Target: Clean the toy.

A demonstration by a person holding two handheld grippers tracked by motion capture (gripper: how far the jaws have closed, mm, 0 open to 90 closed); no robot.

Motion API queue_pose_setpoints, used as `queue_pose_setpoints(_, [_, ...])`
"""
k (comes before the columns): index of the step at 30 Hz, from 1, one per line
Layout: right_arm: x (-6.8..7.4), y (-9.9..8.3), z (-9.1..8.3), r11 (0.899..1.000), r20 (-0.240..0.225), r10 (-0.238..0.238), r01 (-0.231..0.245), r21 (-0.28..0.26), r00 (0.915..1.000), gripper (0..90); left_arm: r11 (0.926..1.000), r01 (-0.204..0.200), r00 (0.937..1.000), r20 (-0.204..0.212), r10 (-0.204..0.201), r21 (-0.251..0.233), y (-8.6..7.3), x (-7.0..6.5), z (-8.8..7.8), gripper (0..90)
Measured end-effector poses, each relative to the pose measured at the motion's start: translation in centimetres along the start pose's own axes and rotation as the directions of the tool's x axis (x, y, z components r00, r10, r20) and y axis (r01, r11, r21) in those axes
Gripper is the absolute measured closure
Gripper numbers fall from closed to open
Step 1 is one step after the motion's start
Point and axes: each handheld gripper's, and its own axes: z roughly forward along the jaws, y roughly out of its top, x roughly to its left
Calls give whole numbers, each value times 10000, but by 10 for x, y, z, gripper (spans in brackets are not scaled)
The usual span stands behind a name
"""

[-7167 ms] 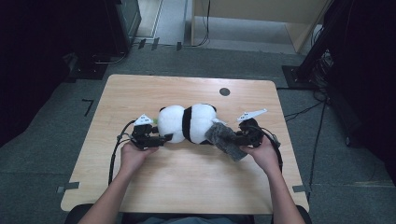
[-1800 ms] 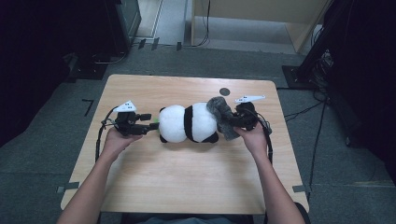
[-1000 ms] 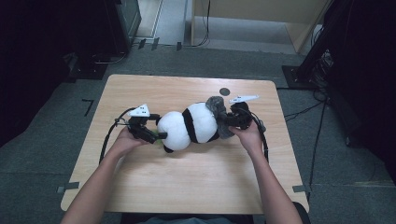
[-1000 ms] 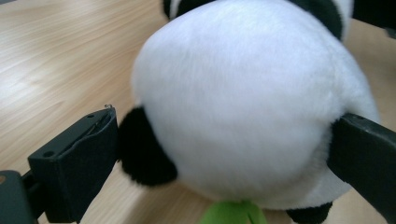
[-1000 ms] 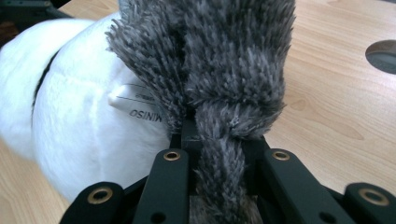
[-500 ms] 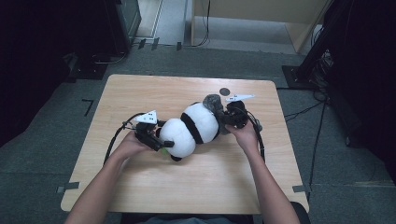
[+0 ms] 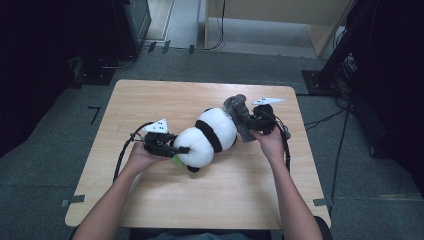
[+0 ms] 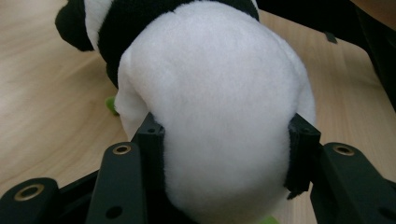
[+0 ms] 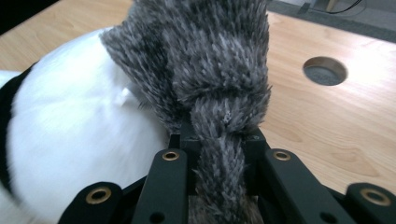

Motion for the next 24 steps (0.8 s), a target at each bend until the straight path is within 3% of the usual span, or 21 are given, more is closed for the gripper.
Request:
queue_pose_setpoints(2, [-1, 2, -8, 9999, -76, 93, -94, -125, 9999, 777, 9989, 403, 9982, -435, -414, -256, 7, -1, -5, 475])
queue_pose_setpoints(6, [1, 5, -20, 9990, -295, 178, -189, -395, 9994, 777, 9944, 917, 9867, -1298, -978, -523, 14, -3, -8, 476])
queue_pose_setpoints(8, [6, 6, -23, 9990, -413, 115, -132, -418, 9991, 777, 9937, 955, 9823, -1560, -1036, -583, 15, -4, -8, 476])
queue_pose_setpoints(10, [12, 7, -26, 9990, -620, 38, -66, -446, 9981, 775, 9912, 1075, 9739, -1923, -1206, -775, 17, -6, -8, 475])
queue_pose_setpoints(12, [19, 9, -29, 9985, -972, 79, -130, -523, 9952, 772, 9841, 1368, 9610, -2256, -1596, -1136, 18, -6, -8, 470])
queue_pose_setpoints(14, [27, 9, -31, 9981, -1352, 95, -177, -593, 9908, 771, 9739, 1702, 9504, -2361, -2025, -1498, 16, -6, -10, 469])
queue_pose_setpoints(20, [60, 10, -25, 9984, -2527, -188, 47, -563, 9674, 771, 9659, 2016, 9416, -2393, -2368, -1627, 12, -9, -10, 468])
queue_pose_setpoints(24, [84, 11, -18, 9977, -2960, -567, 430, -527, 9535, 767, 9575, 2211, 9310, -2524, -2637, -1851, 14, -14, -7, 468])
